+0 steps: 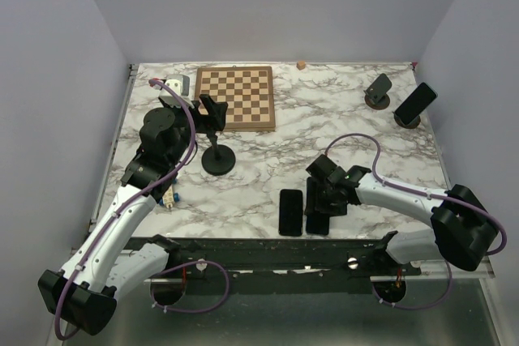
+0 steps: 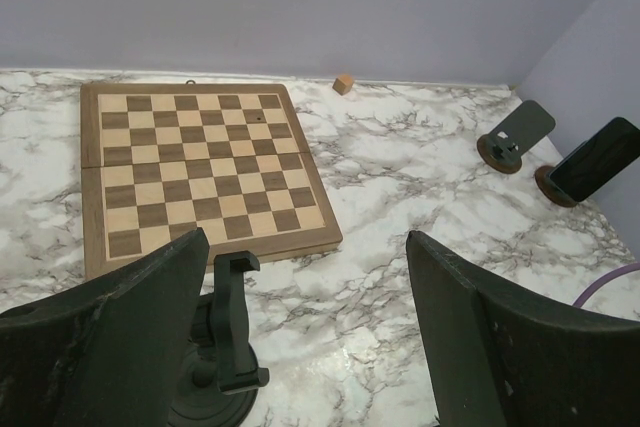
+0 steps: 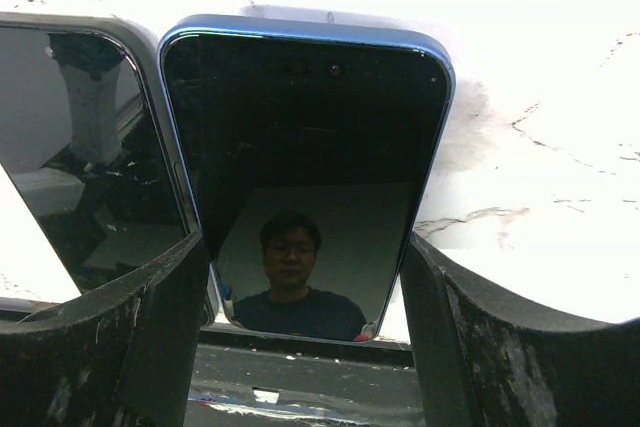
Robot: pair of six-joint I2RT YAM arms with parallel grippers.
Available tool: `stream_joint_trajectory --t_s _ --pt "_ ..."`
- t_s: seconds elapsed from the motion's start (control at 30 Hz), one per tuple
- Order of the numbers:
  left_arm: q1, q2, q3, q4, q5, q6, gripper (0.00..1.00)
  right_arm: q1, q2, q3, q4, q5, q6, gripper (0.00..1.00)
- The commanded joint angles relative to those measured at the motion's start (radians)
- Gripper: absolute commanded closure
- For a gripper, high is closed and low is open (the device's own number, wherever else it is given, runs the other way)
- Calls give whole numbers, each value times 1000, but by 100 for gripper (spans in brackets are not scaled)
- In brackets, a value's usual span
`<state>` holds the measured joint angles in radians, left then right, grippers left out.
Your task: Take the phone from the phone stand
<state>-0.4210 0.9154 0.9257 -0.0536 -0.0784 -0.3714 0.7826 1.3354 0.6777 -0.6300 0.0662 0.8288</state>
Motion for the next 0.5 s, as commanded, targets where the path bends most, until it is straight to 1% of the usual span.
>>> stream_joint_trajectory --t_s 0.0,0.07,0.13,0.27,0.47 --pt "-5 -7 18 -2 10 0 12 17 1 -18 24 0 42 56" --pt "-5 -5 20 -5 5 0 12 20 -5 -15 23 -1 45 48" --pt "-5 -5 22 -6 12 -1 12 21 -10 -7 22 4 44 42" --pt "-5 -5 19 -4 11 -3 12 24 -8 9 11 15 44 36" --pt "-5 -15 16 -1 6 2 12 33 -18 16 -18 26 47 21"
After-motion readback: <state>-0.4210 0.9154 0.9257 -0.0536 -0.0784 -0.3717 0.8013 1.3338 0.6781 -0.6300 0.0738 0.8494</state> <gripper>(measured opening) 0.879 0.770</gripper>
